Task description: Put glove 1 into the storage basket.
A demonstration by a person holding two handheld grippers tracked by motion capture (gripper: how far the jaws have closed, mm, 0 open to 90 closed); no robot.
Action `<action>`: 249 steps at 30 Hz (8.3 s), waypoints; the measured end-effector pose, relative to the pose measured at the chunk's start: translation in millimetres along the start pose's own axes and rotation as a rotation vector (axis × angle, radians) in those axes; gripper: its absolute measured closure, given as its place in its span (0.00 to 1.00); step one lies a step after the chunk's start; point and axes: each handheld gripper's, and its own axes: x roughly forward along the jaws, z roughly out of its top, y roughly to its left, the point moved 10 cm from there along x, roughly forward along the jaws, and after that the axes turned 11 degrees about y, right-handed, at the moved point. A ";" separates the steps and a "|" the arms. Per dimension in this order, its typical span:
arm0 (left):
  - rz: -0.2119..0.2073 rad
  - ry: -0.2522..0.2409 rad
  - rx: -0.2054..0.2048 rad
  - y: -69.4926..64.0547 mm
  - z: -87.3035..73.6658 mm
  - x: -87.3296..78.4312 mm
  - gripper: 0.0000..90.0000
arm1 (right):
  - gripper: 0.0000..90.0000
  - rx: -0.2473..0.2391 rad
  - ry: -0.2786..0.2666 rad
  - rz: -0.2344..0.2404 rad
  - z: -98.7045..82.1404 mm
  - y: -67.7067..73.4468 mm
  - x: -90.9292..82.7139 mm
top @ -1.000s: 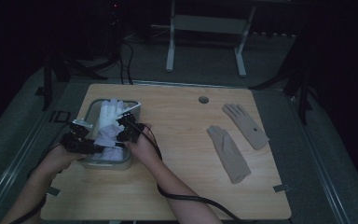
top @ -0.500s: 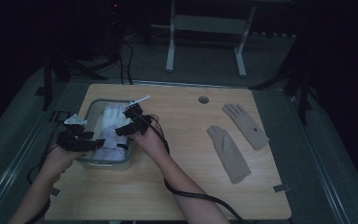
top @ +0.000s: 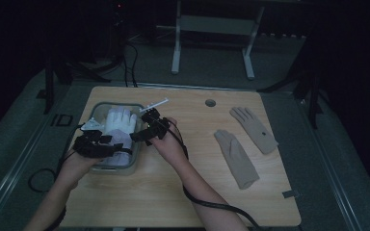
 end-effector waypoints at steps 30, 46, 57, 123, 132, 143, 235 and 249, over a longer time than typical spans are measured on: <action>-0.105 -0.124 0.113 -101.3 16.3 22.9 0.47 | 0.18 0.009 -0.042 -0.076 -82.3 -53.9 -57.5; -0.160 -0.108 0.159 -137.7 4.9 55.5 0.29 | 0.15 0.001 -0.051 -0.096 -130.6 -78.5 -71.4; -0.162 -0.143 0.189 -148.8 -5.8 77.3 0.14 | 0.15 0.068 -0.104 -0.041 -150.4 -95.7 -86.2; -0.134 -0.195 0.228 -159.0 -30.1 95.1 0.03 | 0.89 0.280 -0.193 -0.423 -163.5 -152.4 -104.2; -0.127 -0.194 0.242 -157.6 -32.3 101.2 0.03 | 0.88 0.336 -0.125 -0.398 -158.5 -141.1 -42.0; -0.127 -0.207 0.222 -153.1 -33.4 100.0 0.03 | 0.65 0.262 -0.059 -0.368 -164.4 -130.5 -11.9; -0.151 -0.199 0.232 -164.6 -42.2 97.6 0.03 | 0.97 0.457 -0.149 -0.564 -249.1 -266.3 -161.6; -0.159 -0.199 0.234 -167.0 -41.2 98.6 0.03 | 0.88 0.425 -0.054 -0.478 -291.2 -231.7 -121.7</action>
